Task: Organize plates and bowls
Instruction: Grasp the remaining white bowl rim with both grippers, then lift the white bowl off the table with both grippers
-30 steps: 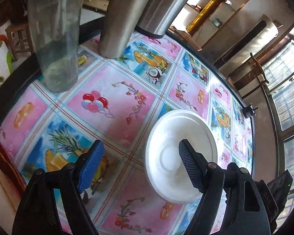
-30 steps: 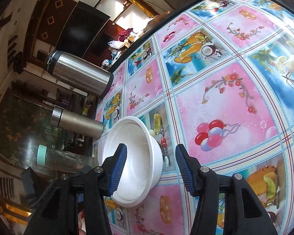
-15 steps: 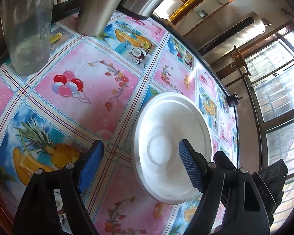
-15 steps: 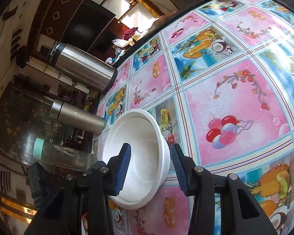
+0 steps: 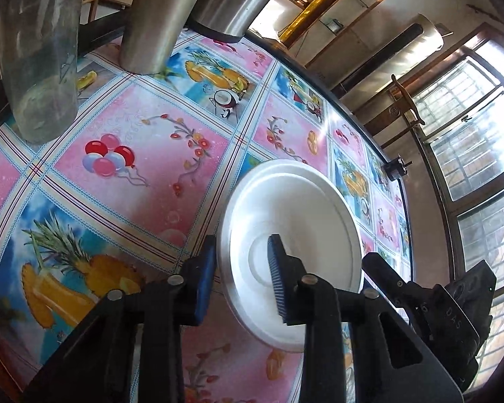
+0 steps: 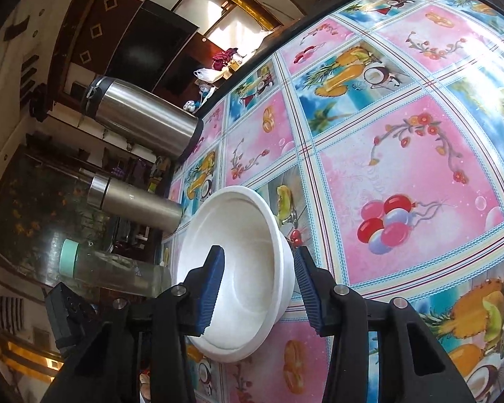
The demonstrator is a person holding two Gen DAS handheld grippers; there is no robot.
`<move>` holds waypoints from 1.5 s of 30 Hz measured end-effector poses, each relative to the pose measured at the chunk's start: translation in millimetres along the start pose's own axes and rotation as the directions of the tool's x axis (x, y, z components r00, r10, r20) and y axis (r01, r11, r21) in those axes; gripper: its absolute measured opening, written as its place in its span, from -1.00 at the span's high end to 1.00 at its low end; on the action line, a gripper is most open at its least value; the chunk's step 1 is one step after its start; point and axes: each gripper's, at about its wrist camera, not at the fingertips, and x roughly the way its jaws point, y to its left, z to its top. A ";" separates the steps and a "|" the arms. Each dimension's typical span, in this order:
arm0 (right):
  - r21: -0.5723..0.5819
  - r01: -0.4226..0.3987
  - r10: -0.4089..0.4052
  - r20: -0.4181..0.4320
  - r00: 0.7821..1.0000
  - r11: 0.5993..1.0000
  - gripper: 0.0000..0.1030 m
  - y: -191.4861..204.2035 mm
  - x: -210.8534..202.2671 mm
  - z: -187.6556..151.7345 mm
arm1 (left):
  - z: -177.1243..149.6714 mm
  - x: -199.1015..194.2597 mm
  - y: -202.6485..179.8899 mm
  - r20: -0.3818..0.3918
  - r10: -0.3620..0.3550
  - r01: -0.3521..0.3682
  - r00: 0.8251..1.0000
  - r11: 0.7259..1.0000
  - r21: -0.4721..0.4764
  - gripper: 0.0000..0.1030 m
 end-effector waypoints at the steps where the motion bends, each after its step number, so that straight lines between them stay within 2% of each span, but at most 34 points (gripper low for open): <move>1: 0.002 -0.004 0.004 -0.001 1.000 1.000 0.14 -0.1 0.0 -0.3 | -0.2 -0.8 0.0 0.005 0.003 -0.003 1.000 1.000 0.001 0.57; 4: 0.010 -0.009 0.009 -0.002 1.000 1.000 0.14 -1.0 -0.6 -0.5 | -0.8 -3.2 0.0 0.015 0.014 -0.014 1.000 1.000 0.008 0.67; 6: 0.013 -0.002 0.002 -0.003 1.000 1.000 0.23 -2.0 0.0 -0.6 | -1.6 -3.2 -0.5 0.015 0.015 -0.015 1.000 1.000 0.014 0.70; 8: 0.019 0.003 -0.003 -0.006 1.000 1.000 0.34 -3.4 0.8 -0.9 | -2.2 -2.5 -2.0 0.013 0.014 -0.015 1.000 1.000 0.023 0.80; 17: 0.049 0.050 -0.051 0.008 0.999 0.998 0.87 -12.5 -1.1 -0.2 | -2.6 0.4 -4.6 0.017 0.023 -0.023 1.000 0.999 0.039 0.87; 30: 0.055 0.069 -0.070 0.018 0.997 0.996 0.89 -18.9 -11.3 -8.2 | -10.1 2.5 -13.8 0.024 0.058 -0.059 0.998 0.995 0.076 0.87; 37: 0.063 0.054 -0.054 0.011 0.998 0.997 0.88 -23.0 -26.6 -16.1 | -33.2 -7.6 -15.3 0.018 0.072 -0.073 0.997 0.992 0.099 0.86; 45: 0.031 0.052 -0.053 0.022 0.998 0.998 0.87 -26.7 -51.0 -49.0 | -65.3 -23.6 -11.3 0.003 0.089 -0.089 0.996 0.986 0.140 0.85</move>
